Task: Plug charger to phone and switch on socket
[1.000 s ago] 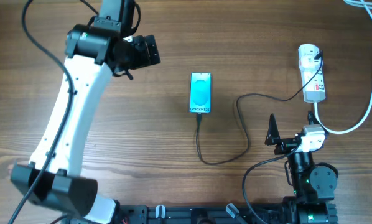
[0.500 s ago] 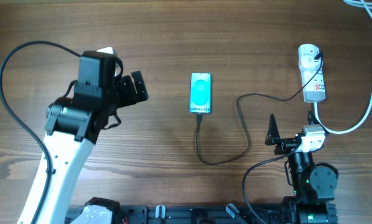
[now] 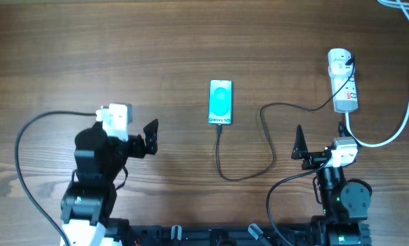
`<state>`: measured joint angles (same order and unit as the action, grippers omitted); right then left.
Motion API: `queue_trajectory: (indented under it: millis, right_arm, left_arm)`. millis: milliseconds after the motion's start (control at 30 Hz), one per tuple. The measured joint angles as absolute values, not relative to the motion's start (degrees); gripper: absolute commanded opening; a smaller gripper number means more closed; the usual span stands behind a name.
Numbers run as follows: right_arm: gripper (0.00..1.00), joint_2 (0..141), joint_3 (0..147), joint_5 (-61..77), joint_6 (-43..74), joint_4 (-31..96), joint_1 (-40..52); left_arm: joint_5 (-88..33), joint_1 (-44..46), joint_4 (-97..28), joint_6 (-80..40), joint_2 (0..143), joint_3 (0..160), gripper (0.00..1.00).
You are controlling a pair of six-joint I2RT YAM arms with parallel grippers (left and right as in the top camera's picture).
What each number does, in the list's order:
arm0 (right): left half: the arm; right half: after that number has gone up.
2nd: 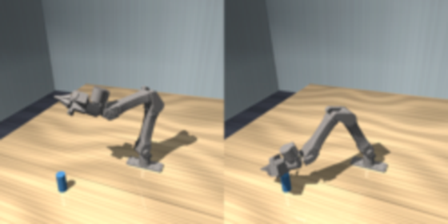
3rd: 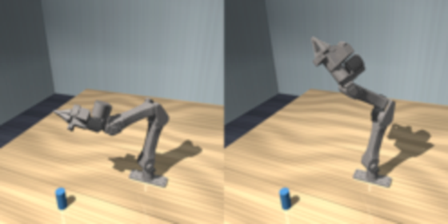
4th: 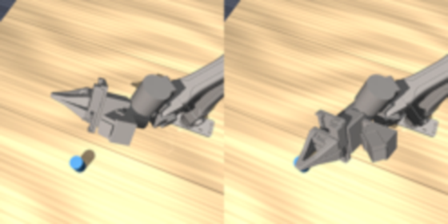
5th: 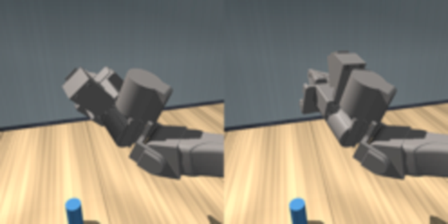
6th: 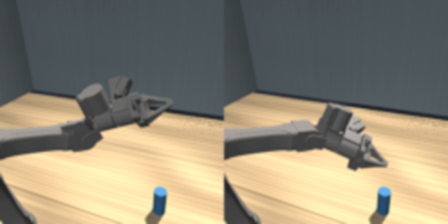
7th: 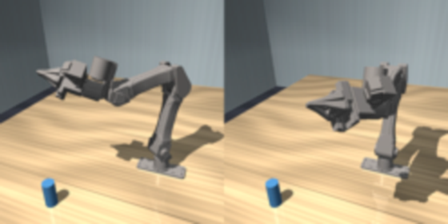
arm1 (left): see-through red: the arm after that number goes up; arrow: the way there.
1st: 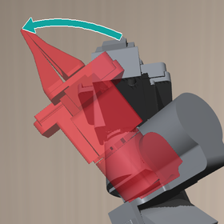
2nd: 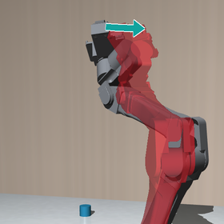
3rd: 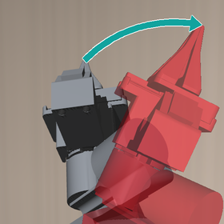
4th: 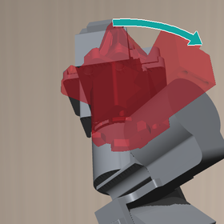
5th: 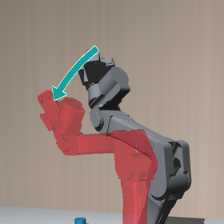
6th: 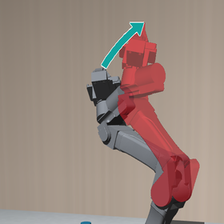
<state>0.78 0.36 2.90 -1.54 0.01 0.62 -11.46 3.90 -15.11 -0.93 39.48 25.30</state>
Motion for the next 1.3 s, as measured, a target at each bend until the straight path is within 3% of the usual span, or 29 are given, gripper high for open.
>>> queue_trajectory:
  millis: [200,433,767,1300]
  right_arm:
    - [1.00,0.78,0.36,2.92,-1.54,0.01,0.62]
    - [1.00,0.73,0.36,2.90,-1.54,0.03,0.62]
    - [1.00,0.73,0.36,2.90,-1.54,0.01,0.62]
    - [1.00,0.73,0.36,2.92,-1.54,0.01,0.62]
  left_arm:
    - [-12.12,3.68,-11.16,-0.23,30.94,17.63,1.00]
    - [-12.10,3.68,-20.38,-0.03,12.08,16.23,1.00]
    - [-12.08,1.87,-23.14,-0.03,10.04,16.19,1.00]
    - [-11.16,0.93,-3.40,-3.75,0.84,1.10,1.00]
